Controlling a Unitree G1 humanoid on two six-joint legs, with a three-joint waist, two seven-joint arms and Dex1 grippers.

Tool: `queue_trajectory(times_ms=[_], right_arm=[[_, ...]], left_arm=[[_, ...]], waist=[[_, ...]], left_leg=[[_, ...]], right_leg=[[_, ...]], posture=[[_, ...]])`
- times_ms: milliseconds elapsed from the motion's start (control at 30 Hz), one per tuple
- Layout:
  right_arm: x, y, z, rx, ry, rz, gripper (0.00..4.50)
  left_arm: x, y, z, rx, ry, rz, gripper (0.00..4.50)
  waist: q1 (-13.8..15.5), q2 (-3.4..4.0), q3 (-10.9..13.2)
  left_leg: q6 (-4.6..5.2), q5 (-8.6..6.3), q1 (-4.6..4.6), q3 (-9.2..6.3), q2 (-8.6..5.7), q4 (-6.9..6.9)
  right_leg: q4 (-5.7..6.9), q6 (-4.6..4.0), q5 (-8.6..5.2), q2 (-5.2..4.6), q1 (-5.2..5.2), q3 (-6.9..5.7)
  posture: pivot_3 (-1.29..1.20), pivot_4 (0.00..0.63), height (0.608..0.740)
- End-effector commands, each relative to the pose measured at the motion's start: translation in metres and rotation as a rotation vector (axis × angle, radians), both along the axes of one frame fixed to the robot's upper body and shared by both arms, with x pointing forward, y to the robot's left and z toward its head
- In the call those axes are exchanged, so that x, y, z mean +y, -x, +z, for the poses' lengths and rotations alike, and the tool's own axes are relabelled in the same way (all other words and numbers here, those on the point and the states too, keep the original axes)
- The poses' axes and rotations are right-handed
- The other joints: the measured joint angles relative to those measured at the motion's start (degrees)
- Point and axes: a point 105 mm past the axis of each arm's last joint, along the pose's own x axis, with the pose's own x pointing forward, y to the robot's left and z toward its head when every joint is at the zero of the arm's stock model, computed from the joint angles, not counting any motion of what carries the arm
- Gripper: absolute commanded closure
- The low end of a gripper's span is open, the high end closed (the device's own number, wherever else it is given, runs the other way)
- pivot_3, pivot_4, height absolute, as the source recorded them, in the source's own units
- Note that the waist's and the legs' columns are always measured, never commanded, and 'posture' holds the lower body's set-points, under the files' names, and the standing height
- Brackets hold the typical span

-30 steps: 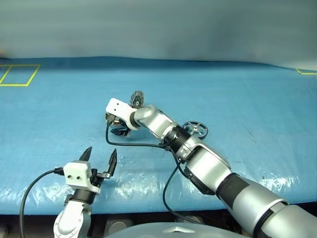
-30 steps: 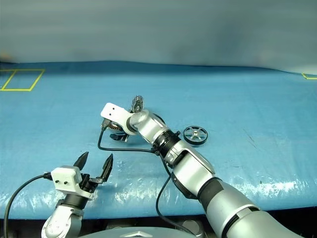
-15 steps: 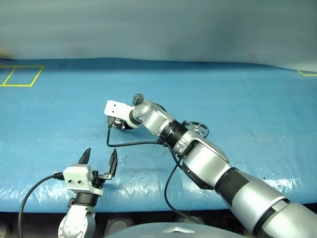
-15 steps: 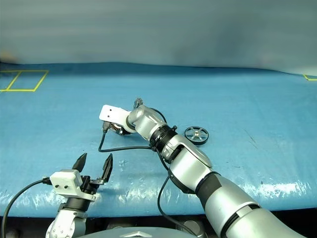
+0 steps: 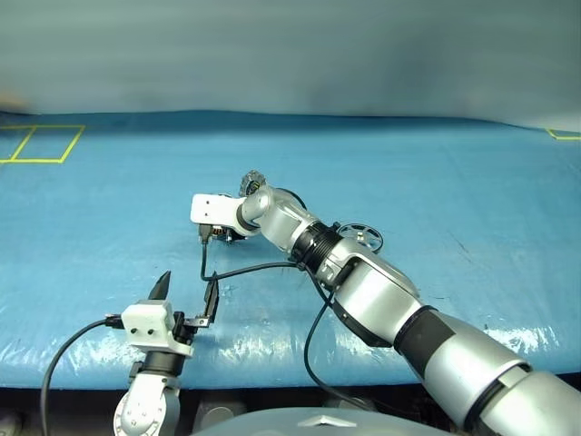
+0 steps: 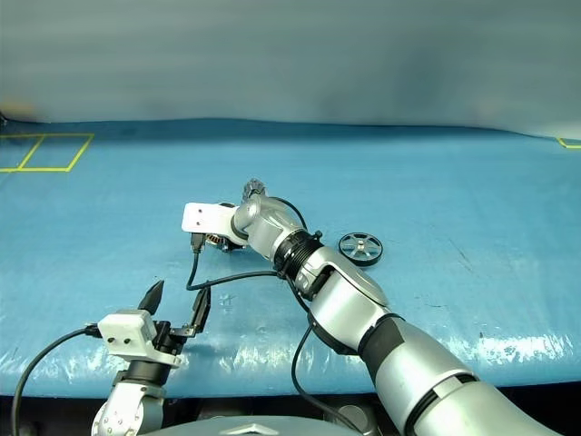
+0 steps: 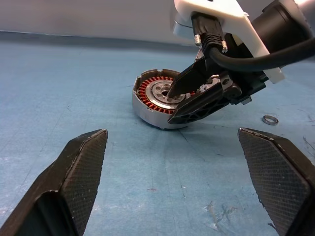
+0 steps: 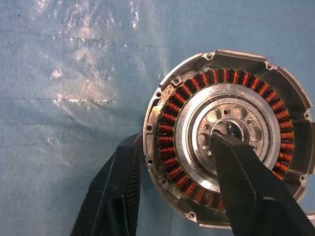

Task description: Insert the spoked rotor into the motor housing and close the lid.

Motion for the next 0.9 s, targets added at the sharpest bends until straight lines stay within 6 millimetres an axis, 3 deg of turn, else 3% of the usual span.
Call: queue_trajectory(times_ms=[33, 333, 667, 900], right_arm=[[-0.005, 0.03, -0.038, 0.173, 0.16, 0.106, 2.67], [-0.037, 0.049, -0.033, 0.211, 0.287, 0.39, 2.67], [-0.1, 0.062, -0.031, 0.04, 0.566, 0.704, 2.67], [-0.117, 0.072, -0.021, 0.003, 0.627, 0.827, 2.67]], left_arm=[[0.001, -0.001, 0.004, -0.031, -0.007, 0.011, 0.0], [0.003, -0.004, 0.004, -0.027, -0.02, -0.015, 0.0], [-0.001, -0.008, 0.004, -0.017, -0.024, -0.066, 0.0], [-0.005, -0.009, 0.003, -0.006, -0.021, -0.091, 0.0]], waist=[[-0.09, -0.01, -0.03], [-0.02, -0.09, -0.21], [1.46, -0.06, -0.21], [2.03, -0.1, -0.19]], left_leg=[[-0.01, -0.01, 0.0, 0.0, 0.0, -0.02], [0.02, -0.41, -0.03, -0.01, 0.01, -0.05], [0.09, -0.61, -0.02, -0.05, -0.09, 0.0], [0.11, -0.61, 0.2, -0.06, -0.18, 0.18]], right_leg=[[0.0, -0.01, -0.01, 0.0, -0.01, 0.0], [-0.01, 0.21, -0.23, 0.01, 0.01, -0.02], [-0.14, 0.16, -0.3, -0.07, 0.2, -0.04], [-0.25, 0.23, -0.55, -0.14, 0.59, -0.03]], posture=[[0.0, 0.15, 0.74], [0.0, 0.15, 0.74], [0.0, 0.15, 0.74], [0.0, 0.15, 0.74]])
